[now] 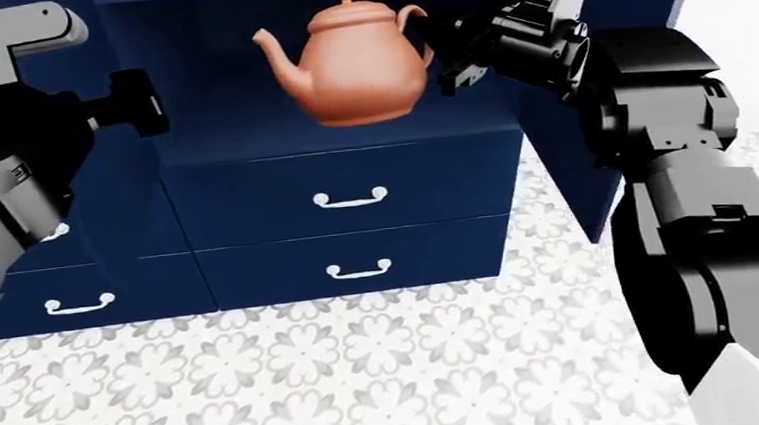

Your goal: Pick the teapot from the counter and place it in the cabinet.

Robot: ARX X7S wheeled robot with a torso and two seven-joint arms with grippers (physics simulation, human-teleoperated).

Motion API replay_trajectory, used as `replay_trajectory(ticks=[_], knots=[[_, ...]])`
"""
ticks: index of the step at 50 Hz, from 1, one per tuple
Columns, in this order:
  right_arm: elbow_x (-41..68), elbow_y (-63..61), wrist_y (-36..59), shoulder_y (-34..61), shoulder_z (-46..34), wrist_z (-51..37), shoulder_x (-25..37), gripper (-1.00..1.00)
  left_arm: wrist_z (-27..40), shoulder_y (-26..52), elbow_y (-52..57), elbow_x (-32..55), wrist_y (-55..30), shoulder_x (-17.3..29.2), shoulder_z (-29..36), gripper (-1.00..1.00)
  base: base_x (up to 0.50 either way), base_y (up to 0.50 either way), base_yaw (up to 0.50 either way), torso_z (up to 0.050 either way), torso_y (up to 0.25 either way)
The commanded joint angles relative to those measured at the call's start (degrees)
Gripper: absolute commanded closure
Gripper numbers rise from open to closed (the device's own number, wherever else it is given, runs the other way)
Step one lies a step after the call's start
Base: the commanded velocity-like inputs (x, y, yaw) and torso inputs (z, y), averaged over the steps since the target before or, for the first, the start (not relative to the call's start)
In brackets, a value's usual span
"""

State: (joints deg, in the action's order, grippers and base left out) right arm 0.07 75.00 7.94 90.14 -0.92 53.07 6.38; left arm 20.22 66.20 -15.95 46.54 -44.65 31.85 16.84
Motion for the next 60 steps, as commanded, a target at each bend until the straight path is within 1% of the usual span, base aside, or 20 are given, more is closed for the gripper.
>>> replay_trajectory(ticks=[1,22,29,33,60], knots=[[0.01,-0.01,-0.28,0.21,1.15,-0.04,0.04,1.00,0.17,-0.21,0.38,0.25,-0.12,0.08,-0.07,-1.00,0.18,-0.26,0.00,0.000,0.000],[0.05,-0.01,-0.36,0.12,0.94,-0.11,0.03,1.00,0.29,-0.28,0.51,0.41,-0.13,0.15,-0.08,-1.00,0.23,-0.03,0.00,0.000,0.000],[0.02,-0.01,0.00,0.20,1.02,-0.11,0.03,1.00,0.33,-0.36,0.61,0.50,-0.15,0.23,-0.12,-1.00,0.13,-0.50,0.00,0.000,0.001],[0.00,-0.01,-0.25,0.19,0.99,-0.05,-0.04,1.00,-0.41,0.59,-1.20,-0.28,0.54,-0.26,0.42,-1.00,0.16,-0.33,0.00,0.000,0.000],[0.02,-0.01,-1.08,-0.01,0.63,-0.10,-0.02,1.00,-0.26,0.40,-0.93,-0.04,0.49,-0.20,0.43,-1.00,0.29,0.02,0.00,0.000,0.001]])
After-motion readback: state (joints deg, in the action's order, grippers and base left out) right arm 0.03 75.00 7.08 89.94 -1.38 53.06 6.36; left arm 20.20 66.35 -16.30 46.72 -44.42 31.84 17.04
